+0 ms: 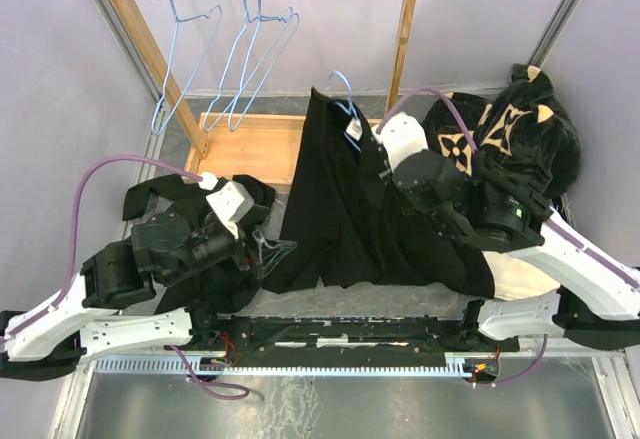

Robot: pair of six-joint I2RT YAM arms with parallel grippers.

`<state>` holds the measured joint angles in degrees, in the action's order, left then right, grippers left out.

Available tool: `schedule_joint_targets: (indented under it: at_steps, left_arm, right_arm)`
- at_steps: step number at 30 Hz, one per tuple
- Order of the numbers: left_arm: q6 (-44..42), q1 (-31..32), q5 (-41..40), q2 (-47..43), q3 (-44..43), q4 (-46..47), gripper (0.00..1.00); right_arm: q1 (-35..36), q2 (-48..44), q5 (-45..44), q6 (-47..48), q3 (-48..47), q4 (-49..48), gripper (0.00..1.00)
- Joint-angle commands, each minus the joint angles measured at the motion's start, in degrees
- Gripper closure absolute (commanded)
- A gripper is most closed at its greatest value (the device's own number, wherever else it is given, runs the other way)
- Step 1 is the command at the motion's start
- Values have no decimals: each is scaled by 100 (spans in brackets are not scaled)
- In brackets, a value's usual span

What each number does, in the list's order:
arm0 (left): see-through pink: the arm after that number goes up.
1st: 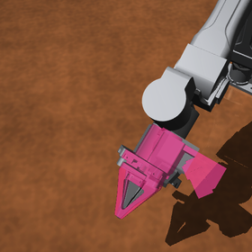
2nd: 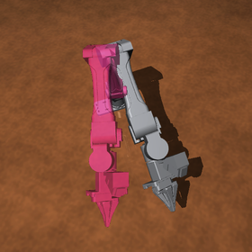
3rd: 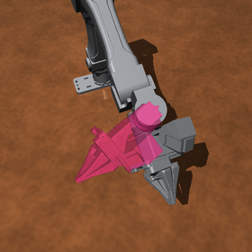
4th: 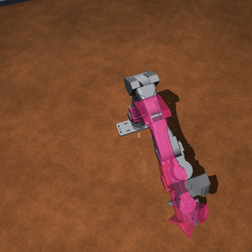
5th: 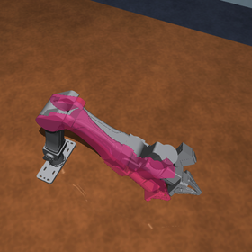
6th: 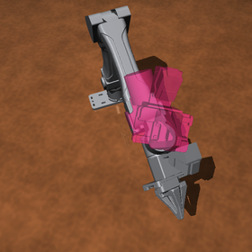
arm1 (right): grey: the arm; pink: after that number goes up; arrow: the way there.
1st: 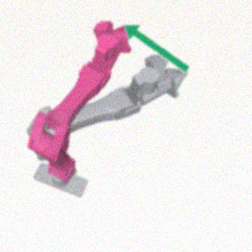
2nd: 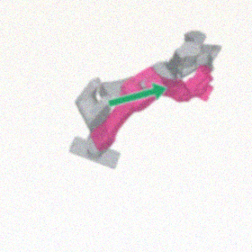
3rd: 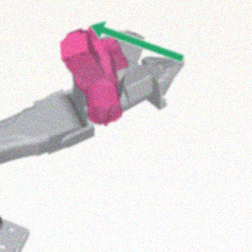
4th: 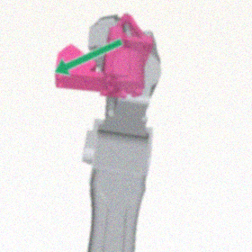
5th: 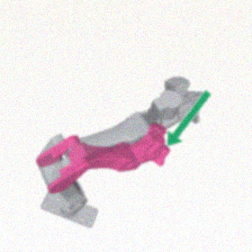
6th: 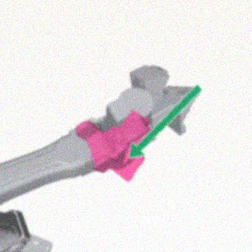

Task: Place the shirt on the hanger
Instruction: Place the hanger at the clothesline.

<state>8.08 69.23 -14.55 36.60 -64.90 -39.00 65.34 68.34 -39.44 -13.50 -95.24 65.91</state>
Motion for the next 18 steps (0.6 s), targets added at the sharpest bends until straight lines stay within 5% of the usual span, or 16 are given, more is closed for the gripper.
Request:
schedule_joint_targets:
  at_steps: [1,18]
  left_arm:
    - [221,14,62,249,26,121,11]
    - [458,22,-41,205,245,128,13]
  right_arm:
    - [-59,480,-960,37,-1047,-685,100]
    - [-2072,2300,792,116,-3393,-902,100]
